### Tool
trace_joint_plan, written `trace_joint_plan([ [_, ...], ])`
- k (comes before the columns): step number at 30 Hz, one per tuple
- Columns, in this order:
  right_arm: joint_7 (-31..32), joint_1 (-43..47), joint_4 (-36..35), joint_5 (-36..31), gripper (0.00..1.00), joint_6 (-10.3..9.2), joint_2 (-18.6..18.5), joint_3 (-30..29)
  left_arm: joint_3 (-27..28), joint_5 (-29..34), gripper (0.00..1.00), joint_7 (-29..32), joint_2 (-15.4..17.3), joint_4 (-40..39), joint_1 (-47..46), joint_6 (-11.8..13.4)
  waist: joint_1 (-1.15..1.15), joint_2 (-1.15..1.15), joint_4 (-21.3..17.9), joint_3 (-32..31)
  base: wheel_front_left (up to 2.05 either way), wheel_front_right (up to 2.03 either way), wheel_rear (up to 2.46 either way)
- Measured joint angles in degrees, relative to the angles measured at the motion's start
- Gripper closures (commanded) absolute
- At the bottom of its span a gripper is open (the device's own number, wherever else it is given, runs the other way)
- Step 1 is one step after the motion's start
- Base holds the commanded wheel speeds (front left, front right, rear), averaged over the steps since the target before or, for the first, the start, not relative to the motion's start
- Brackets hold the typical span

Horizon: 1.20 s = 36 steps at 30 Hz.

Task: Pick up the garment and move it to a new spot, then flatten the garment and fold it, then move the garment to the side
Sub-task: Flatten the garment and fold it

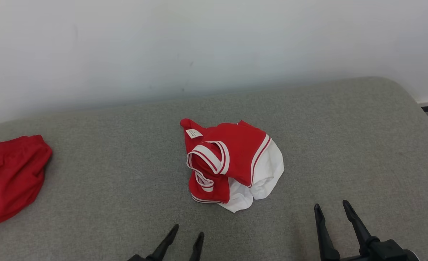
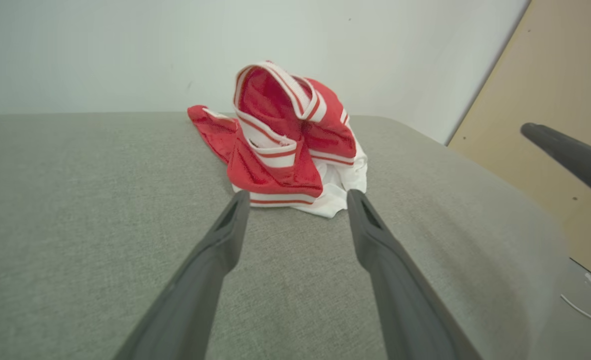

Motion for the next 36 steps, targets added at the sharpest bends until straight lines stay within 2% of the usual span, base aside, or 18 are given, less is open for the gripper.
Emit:
trace_joint_plan([
  [6,0.0,-2.2,-0.3,-0.5,0.0,0.0,0.0,0.1,-6.8,-3.9,0.0,0.0,-0.1,8.4,-6.8,-1.0,0.01,0.0,-1.7,3.0,0.0,0.0,0.0],
  [11,0.0,-3.9,-0.6,-0.8,0.0,0.0,0.1,0.5,-11.3,-13.5,0.0,0.0,-0.1,15.8,-12.6,-1.0,0.0,0.0,-3.2,5.6,0.0,0.0,0.0],
  [14,0.0,-4.8,-0.8,-1.1,0.0,0.0,0.3,0.5,-13.9,-16.5,0.0,0.0,0.0,18.4,-17.5,-0.8,0.0,0.0,-3.9,7.3,0.0,0.0,0.0],
  [21,0.0,-6.2,-1.0,-1.3,0.0,0.0,1.0,0.5,-15.9,-18.3,0.0,0.0,-0.1,20.8,-25.0,1.2,0.01,0.0,-5.2,11.4,0.0,0.0,0.0],
  [25,0.0,-6.9,-1.1,-1.4,0.0,0.0,1.3,0.5,-17.3,-18.4,0.0,0.0,-0.1,25.0,-28.0,4.1,0.01,0.0,-5.6,13.2,0.0,0.0,0.0],
  [27,0.0,-7.1,-1.1,-1.5,0.0,0.0,1.4,0.6,-18.0,-19.2,0.0,-0.2,-0.3,26.2,-29.4,4.7,0.0,0.0,-5.8,13.9,0.0,0.0,0.0],
  [34,0.0,-8.3,-1.1,-1.6,0.0,0.0,1.8,0.9,-18.0,-19.3,0.0,-0.2,-0.2,24.8,-31.9,6.4,0.0,0.0,-5.9,15.5,0.0,0.0,0.0],
  [35,0.0,-8.4,-1.1,-1.6,0.0,0.0,1.8,0.9,-17.9,-19.2,0.3,-0.2,-0.2,24.3,-31.9,6.4,0.0,0.0,-5.9,15.4,0.0,0.0,0.0],
  [36,0.0,-8.4,-1.1,-1.6,0.0,0.0,1.8,0.9,-17.9,-19.2,0.82,-0.2,-0.2,24.3,-31.9,6.4,0.0,0.0,-5.9,15.4,0.0,0.0,0.0],
])
